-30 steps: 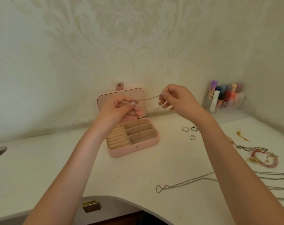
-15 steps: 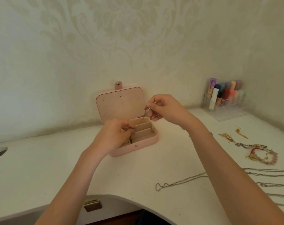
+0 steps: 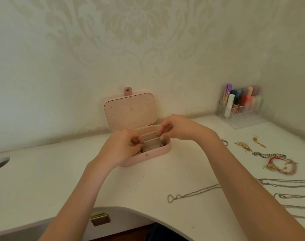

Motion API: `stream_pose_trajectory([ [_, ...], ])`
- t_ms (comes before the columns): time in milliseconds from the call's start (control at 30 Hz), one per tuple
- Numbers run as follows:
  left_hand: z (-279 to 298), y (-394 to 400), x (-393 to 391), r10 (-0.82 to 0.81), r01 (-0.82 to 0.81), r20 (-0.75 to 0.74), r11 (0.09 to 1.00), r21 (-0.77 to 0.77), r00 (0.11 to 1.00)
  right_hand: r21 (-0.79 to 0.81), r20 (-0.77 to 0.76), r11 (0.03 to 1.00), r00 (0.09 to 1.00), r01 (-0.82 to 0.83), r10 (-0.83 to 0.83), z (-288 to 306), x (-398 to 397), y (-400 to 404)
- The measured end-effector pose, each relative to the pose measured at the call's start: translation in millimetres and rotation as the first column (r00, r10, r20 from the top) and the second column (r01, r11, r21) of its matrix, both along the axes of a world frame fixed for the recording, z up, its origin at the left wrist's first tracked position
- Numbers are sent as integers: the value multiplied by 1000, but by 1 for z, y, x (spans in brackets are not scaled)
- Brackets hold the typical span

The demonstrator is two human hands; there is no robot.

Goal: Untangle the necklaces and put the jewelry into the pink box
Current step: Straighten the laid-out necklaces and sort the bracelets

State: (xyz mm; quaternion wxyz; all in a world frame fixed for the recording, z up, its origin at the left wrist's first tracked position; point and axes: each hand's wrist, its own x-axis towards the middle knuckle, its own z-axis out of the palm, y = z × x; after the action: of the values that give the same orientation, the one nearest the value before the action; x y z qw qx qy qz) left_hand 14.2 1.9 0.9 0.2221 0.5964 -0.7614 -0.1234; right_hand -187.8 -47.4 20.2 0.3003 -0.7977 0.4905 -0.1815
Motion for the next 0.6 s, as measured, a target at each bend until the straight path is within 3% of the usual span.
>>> stream_pose_trajectory([
  [133,-1,5,0,-5,5,10,1000,12,1000,-82,-7,996,999,37,-38,3,-9,6],
  [333,1,21,-9,-61,62,8,996,-62,998,-51,-15,988,989,148,-149,21,-61,46],
  [433,6,39,-34,-120,123,40,987,-104,992,21,-172,967,954,254,-247,22,-105,71],
  [600,-5,58,-82,-345,342,-46,938,-58,938,118,-464,915,836,386,-293,15,-155,117],
])
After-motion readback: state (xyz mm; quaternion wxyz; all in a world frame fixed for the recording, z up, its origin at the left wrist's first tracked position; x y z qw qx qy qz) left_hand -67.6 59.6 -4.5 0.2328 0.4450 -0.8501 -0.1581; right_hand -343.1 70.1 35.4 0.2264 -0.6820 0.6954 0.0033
